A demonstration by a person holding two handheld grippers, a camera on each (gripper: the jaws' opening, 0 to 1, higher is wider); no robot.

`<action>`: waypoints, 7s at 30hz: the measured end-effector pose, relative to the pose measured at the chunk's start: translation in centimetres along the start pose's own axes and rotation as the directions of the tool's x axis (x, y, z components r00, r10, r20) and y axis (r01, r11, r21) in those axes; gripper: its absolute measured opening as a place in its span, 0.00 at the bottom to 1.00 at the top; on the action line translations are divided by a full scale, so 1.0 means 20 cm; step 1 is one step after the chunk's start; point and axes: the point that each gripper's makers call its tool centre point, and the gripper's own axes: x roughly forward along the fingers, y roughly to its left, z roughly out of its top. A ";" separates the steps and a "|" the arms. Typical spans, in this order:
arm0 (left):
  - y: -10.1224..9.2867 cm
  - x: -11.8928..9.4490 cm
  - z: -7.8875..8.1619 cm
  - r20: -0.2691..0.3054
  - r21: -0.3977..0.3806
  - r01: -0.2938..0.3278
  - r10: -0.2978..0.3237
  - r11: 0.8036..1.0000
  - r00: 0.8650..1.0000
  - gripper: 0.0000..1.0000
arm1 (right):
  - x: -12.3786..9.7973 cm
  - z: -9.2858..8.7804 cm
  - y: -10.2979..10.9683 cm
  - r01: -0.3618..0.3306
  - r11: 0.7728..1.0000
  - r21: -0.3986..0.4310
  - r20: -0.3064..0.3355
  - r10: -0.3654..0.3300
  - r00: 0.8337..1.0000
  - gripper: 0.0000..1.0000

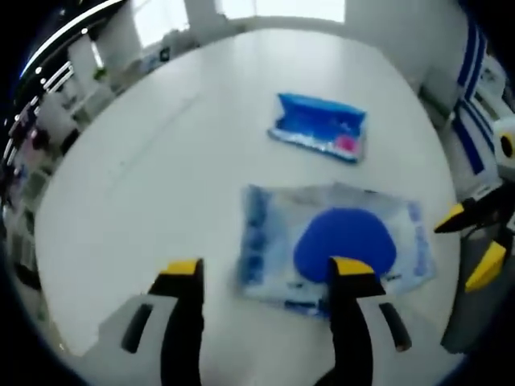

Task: Arrange the tabletop items into an orderly group along one side of the table until the central work area is clear of visible clutter.

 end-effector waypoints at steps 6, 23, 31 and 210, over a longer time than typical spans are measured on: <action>0.04 0.04 0.01 0.006 -0.102 0.001 -0.001 0.995 1.000 0.43 | 0.04 -0.02 -0.02 0.014 0.996 0.093 0.006 -0.014 1.000 0.53; 0.06 0.13 -0.03 -0.022 -0.225 0.025 -0.031 0.974 0.999 0.28 | 0.14 -0.01 -0.09 0.033 0.982 0.184 0.035 -0.040 0.999 0.29; 0.04 0.12 -0.06 -0.045 -0.235 0.007 -0.018 0.972 0.999 0.10 | 0.18 -0.02 -0.14 0.040 0.970 0.239 0.030 -0.049 0.998 0.10; -0.51 -1.29 -0.58 0.388 -0.457 -0.432 0.612 0.777 0.689 0.52 | 0.69 0.66 -0.08 -0.019 0.838 -0.545 -0.046 -0.008 0.999 0.08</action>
